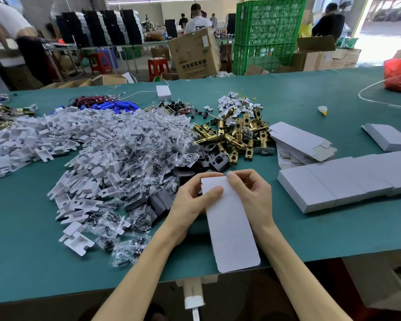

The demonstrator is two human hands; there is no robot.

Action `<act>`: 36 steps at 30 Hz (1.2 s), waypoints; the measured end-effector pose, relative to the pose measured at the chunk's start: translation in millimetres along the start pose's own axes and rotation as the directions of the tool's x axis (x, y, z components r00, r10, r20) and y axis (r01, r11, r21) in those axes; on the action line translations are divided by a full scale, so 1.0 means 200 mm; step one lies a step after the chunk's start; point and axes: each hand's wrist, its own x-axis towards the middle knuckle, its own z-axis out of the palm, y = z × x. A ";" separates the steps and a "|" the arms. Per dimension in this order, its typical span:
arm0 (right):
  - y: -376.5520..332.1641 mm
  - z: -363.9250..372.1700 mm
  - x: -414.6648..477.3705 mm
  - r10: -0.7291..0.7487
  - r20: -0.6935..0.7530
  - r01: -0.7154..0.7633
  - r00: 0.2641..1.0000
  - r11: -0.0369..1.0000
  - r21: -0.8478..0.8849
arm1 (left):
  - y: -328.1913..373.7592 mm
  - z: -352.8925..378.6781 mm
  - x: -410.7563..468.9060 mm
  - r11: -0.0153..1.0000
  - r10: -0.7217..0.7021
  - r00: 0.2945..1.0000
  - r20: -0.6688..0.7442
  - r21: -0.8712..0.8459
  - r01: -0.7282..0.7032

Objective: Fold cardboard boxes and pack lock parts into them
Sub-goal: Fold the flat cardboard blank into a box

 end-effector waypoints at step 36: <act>0.00 0.00 0.00 0.002 0.018 -0.002 1.000 1.000 -0.010 | 0.00 0.01 -0.01 0.999 0.050 0.997 -0.059 0.011 -0.049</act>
